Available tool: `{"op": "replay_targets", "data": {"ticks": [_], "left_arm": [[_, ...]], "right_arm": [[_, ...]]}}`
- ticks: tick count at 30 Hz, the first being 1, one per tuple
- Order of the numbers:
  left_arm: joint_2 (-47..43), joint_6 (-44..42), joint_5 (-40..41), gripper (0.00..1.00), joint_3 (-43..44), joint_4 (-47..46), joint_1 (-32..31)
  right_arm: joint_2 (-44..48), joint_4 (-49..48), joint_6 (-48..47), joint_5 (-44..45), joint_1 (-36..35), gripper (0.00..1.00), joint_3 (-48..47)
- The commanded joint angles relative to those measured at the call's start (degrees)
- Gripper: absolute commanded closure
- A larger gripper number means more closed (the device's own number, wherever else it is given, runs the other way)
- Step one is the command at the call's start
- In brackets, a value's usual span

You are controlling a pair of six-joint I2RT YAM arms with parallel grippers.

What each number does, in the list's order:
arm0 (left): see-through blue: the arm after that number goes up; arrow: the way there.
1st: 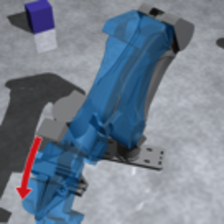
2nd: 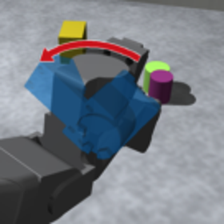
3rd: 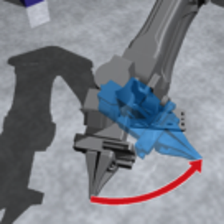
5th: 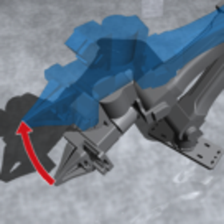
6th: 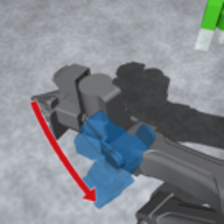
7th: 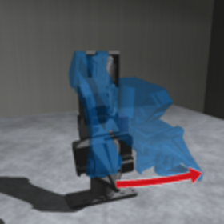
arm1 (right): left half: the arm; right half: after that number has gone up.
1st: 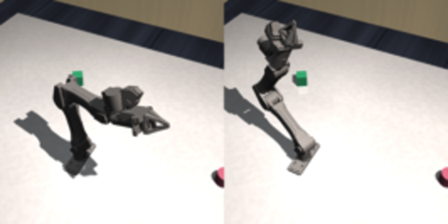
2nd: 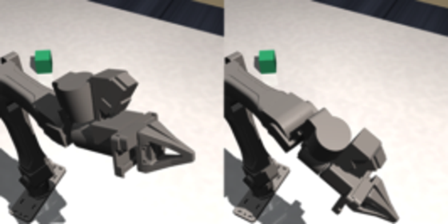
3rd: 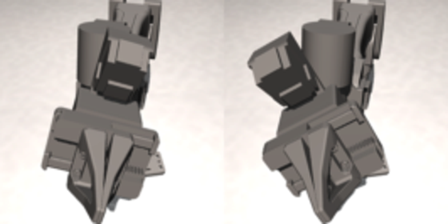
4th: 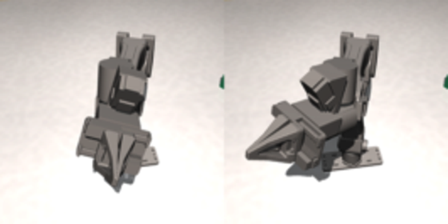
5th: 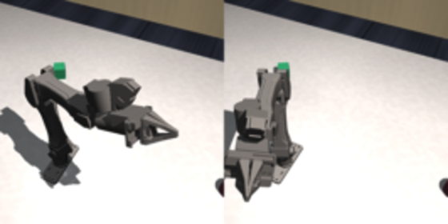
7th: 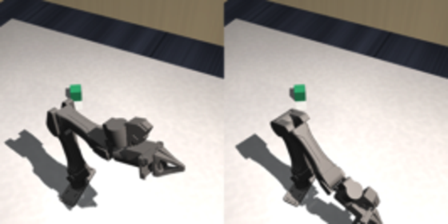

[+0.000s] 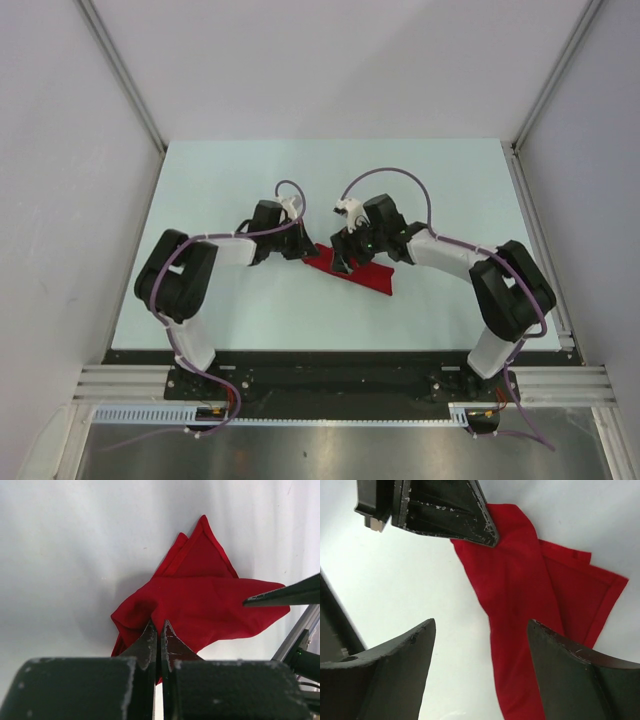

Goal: Fold the napkin, place the utensils inside, and roll it up
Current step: Roll the napkin with the utensil

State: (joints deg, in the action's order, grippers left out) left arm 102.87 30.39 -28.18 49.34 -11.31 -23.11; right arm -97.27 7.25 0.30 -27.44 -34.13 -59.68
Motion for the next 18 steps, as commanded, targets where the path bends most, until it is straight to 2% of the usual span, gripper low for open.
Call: {"op": "replay_targets", "data": {"ticks": [1,5,13,16,18], "left_arm": [[0.8,-1.7,0.1,1.00,2.6,3.1,0.1],[1.1,-1.9,0.0,1.00,3.2,4.3,0.1],[1.4,-1.9,-0.2,1.00,3.7,4.4,0.0],[1.4,-1.9,-0.6,1.00,4.0,4.4,0.1],[1.1,-1.7,-1.1,1.00,4.2,4.3,0.1]], "right_arm": [[-0.5,-3.5,-7.0,9.9,-3.0,0.20,0.3],[-3.7,-4.5,-9.2,13.1,-4.4,0.20,0.0],[-7.5,-2.2,-10.2,12.7,-5.1,0.24,-0.2],[-8.2,-1.5,-9.8,12.8,-5.2,0.30,-0.1],[-8.6,-0.3,-9.4,13.2,-5.4,0.39,-0.3]]}}
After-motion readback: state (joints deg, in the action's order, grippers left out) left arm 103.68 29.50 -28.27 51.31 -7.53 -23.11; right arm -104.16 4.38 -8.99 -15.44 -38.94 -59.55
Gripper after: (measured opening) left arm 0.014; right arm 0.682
